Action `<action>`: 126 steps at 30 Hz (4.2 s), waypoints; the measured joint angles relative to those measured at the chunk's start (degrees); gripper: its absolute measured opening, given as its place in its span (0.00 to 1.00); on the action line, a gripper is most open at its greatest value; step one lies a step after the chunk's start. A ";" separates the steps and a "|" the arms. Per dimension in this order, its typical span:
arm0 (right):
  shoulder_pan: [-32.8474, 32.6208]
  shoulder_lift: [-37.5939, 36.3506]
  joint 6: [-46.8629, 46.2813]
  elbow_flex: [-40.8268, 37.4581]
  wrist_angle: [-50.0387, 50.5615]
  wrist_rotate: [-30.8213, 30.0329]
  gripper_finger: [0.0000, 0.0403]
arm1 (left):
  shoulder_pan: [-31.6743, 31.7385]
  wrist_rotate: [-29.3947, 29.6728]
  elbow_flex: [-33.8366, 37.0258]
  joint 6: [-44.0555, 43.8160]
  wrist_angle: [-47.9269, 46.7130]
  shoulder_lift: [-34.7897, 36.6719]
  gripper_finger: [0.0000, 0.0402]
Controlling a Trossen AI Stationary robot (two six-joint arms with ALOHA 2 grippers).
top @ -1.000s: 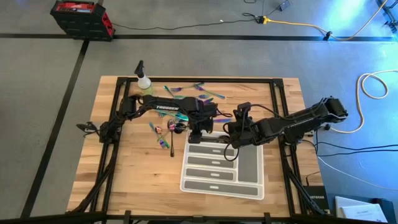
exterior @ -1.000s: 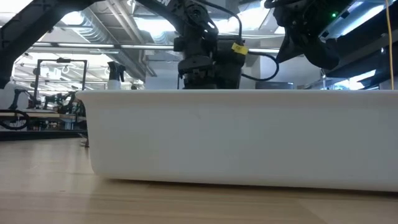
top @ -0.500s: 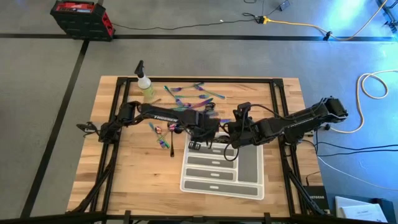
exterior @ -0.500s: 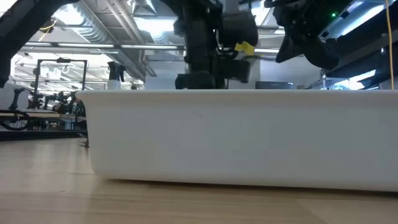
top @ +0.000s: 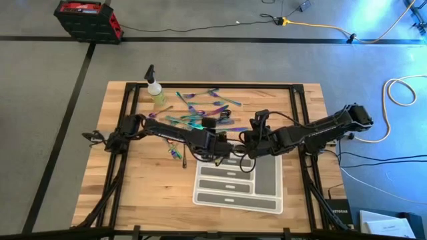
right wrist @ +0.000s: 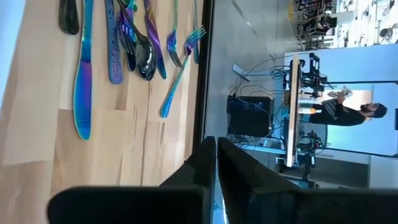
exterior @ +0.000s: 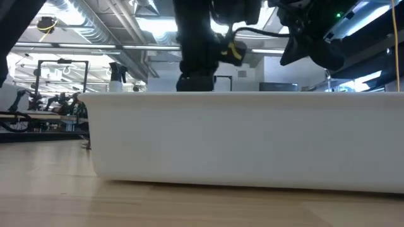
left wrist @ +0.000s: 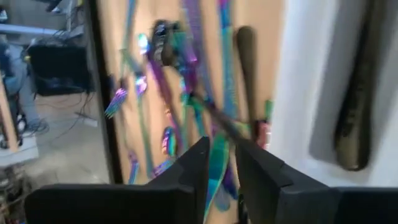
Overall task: Sort silverware
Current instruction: Put the purple spoon into the white silverware tray
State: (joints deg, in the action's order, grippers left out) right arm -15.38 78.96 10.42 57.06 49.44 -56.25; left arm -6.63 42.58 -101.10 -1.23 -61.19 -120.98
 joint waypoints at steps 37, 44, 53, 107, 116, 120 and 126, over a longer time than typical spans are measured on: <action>0.02 0.00 -1.19 -0.02 -7.70 2.95 0.00 | 10.12 -22.81 57.92 -31.07 34.55 38.19 0.15; 0.02 0.00 -1.19 -0.02 -7.81 3.37 0.00 | 10.12 -26.91 57.92 -31.40 31.86 38.15 0.15; 0.03 0.00 -1.17 -0.02 -7.83 3.37 0.00 | 10.12 -28.11 57.92 -31.39 30.64 38.13 0.32; 0.02 -0.04 -1.38 -0.04 -7.57 3.39 0.00 | 10.00 -31.45 62.00 -26.52 38.97 34.49 0.00; 0.02 -0.04 -1.58 -0.04 -7.47 3.39 0.00 | 11.52 -31.33 61.09 -25.31 35.80 41.06 0.00; 0.04 -0.04 -1.58 -0.04 -7.44 3.39 0.00 | 12.10 -31.31 61.07 -24.78 36.70 43.80 0.00; 0.03 -0.04 -1.58 -0.04 -7.41 3.39 0.00 | 12.09 -30.78 61.00 -22.31 40.23 44.73 0.00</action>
State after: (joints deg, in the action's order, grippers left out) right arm -15.34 78.91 8.84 57.01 42.03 -52.86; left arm 5.45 11.80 -40.10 -23.54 -20.95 -76.25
